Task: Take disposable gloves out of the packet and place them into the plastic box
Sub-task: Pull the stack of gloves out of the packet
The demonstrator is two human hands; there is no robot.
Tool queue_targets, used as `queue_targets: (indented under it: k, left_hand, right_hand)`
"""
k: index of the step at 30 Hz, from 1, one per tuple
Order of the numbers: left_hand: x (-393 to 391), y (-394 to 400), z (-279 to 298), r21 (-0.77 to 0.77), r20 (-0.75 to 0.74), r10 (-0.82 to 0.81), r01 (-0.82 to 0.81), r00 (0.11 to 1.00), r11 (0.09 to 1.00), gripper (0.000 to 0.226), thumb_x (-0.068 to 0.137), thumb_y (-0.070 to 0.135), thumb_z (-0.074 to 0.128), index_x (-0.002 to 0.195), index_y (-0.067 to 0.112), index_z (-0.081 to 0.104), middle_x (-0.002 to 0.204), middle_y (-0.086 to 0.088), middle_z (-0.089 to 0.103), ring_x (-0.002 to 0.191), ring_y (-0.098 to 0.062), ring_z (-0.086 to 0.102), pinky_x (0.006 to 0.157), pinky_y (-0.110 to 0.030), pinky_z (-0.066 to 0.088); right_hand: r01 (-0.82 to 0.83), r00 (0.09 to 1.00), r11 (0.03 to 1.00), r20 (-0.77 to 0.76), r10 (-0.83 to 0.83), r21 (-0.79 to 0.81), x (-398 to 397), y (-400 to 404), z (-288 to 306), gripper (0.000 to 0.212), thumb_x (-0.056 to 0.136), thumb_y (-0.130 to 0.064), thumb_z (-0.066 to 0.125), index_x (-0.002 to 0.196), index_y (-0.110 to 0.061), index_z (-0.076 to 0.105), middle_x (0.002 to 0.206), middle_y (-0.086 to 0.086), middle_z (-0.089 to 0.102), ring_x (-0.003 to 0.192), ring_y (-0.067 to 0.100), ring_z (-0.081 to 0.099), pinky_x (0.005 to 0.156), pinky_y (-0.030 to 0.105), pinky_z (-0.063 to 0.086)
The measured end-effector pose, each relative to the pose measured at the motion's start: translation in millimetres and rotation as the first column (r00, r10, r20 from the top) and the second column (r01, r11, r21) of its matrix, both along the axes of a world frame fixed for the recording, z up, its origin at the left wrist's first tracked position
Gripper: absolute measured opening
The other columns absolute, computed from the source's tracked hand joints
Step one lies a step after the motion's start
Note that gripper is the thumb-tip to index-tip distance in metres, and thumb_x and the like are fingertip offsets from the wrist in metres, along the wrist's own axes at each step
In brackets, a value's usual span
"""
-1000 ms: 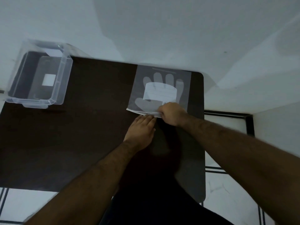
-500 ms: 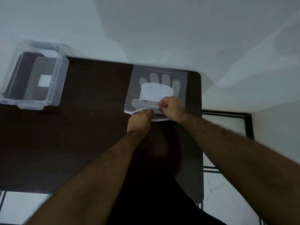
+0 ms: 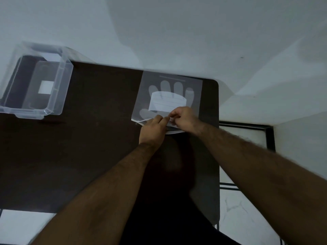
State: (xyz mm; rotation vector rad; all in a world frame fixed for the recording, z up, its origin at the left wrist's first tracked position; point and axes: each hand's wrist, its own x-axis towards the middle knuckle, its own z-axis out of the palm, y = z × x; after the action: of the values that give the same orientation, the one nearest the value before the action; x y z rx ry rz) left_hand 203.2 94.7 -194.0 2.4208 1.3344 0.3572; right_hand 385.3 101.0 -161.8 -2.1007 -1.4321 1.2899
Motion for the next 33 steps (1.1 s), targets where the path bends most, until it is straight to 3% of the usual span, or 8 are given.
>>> queue_targets:
  k: [3, 5, 8, 11, 13, 16, 21, 33]
  left_hand:
    - [0, 1, -3, 0.077, 0.006, -0.024, 0.024, 1.0, 0.997, 0.019, 0.078, 0.006, 0.088, 0.089, 0.008, 0.073, 0.086, -0.012, 0.066, 0.07, -0.035, 0.065, 0.061, -0.042, 0.054]
    - [-3, 0, -8, 0.112, 0.012, -0.028, 0.026, 1.0, 0.993, 0.016, 0.078, 0.006, 0.087, 0.082, 0.009, 0.072, 0.085, -0.012, 0.066, 0.073, -0.036, 0.063, 0.067, -0.045, 0.053]
    - [-10, -5, -14, 0.146, 0.003, -0.04, 0.04, 0.999, 0.989, 0.013, 0.081, 0.008, 0.086, 0.088, 0.011, 0.075, 0.1, -0.011, 0.072, 0.089, -0.037, 0.066, 0.077, -0.047, 0.053]
    - [-17, -10, -15, 0.176, -0.018, -0.066, 0.068, 0.998, 0.982, 0.017, 0.083, 0.012, 0.083, 0.1, 0.013, 0.079, 0.121, -0.011, 0.077, 0.112, -0.038, 0.068, 0.092, -0.05, 0.051]
    - [-21, -13, -15, 0.203, -0.015, -0.091, 0.093, 0.996, 0.975, 0.02, 0.083, 0.012, 0.084, 0.102, 0.014, 0.08, 0.117, -0.009, 0.079, 0.112, -0.037, 0.07, 0.096, -0.05, 0.051]
    - [-28, -16, -17, 0.254, -0.003, -0.14, 0.136, 0.99, 0.958, 0.016, 0.082, 0.012, 0.083, 0.097, 0.015, 0.079, 0.098, -0.006, 0.08, 0.101, -0.035, 0.071, 0.093, -0.048, 0.051]
    - [-34, -12, -20, 0.342, -0.021, -0.242, 0.235, 0.97, 0.91, 0.006, 0.088, 0.009, 0.072, 0.086, 0.014, 0.074, 0.076, -0.005, 0.073, 0.081, -0.031, 0.068, 0.088, -0.045, 0.048]
    - [-53, -35, -7, 0.279, -0.111, -0.419, 0.433, 0.901, 0.857, 0.005, 0.091, 0.011, 0.073, 0.094, 0.014, 0.075, 0.085, -0.007, 0.074, 0.083, -0.03, 0.069, 0.092, -0.048, 0.048]
  right_hand:
    - [0.009, 1.0, 1.0, 0.002, -0.009, -0.016, 1, 2, -1, 0.027, 0.098, 0.004, 0.066, 0.113, -0.013, 0.08, 0.111, 0.001, 0.076, 0.106, 0.019, 0.074, 0.095, 0.039, 0.065]
    - [-0.007, 1.0, 1.0, 0.016, 0.007, -0.015, 0, 3, -2, 0.026, 0.098, 0.003, 0.065, 0.11, -0.013, 0.081, 0.11, 0.0, 0.076, 0.104, 0.017, 0.073, 0.097, 0.04, 0.064]
    - [-0.05, 0.997, 0.999, 0.059, 0.048, 0.019, 1, 2, -1, 0.02, 0.103, -0.01, 0.068, 0.119, -0.014, 0.079, 0.118, 0.001, 0.076, 0.108, 0.016, 0.071, 0.102, 0.041, 0.06]
    - [-0.175, 0.966, 0.978, 0.213, 0.148, 0.114, 3, -3, -3, 0.031, 0.107, -0.024, 0.065, 0.134, -0.013, 0.074, 0.136, 0.009, 0.072, 0.125, 0.024, 0.066, 0.112, 0.043, 0.053]
    - [-0.296, 0.889, 0.95, 0.392, 0.237, 0.096, 5, -2, -9, 0.043, 0.11, -0.029, 0.058, 0.15, -0.013, 0.063, 0.16, 0.017, 0.053, 0.148, 0.034, 0.048, 0.126, 0.048, 0.038]
    - [-0.364, 0.808, 0.929, 0.476, 0.348, -0.063, 7, -2, -16, 0.062, 0.113, -0.042, 0.044, 0.17, -0.022, 0.029, 0.18, 0.018, 0.014, 0.165, 0.041, 0.014, 0.133, 0.059, 0.018]
    - [-0.368, 0.784, 0.907, 0.455, 0.422, -0.207, 13, 0, -23, 0.074, 0.113, -0.055, 0.033, 0.174, -0.027, 0.002, 0.182, 0.013, -0.007, 0.167, 0.042, -0.003, 0.131, 0.066, 0.012]
    - [-0.403, 0.743, 0.889, 0.489, 0.458, -0.219, 31, 18, -21, 0.078, 0.11, -0.064, 0.034, 0.174, -0.032, 0.001, 0.183, 0.007, -0.009, 0.167, 0.038, -0.004, 0.131, 0.068, 0.01]
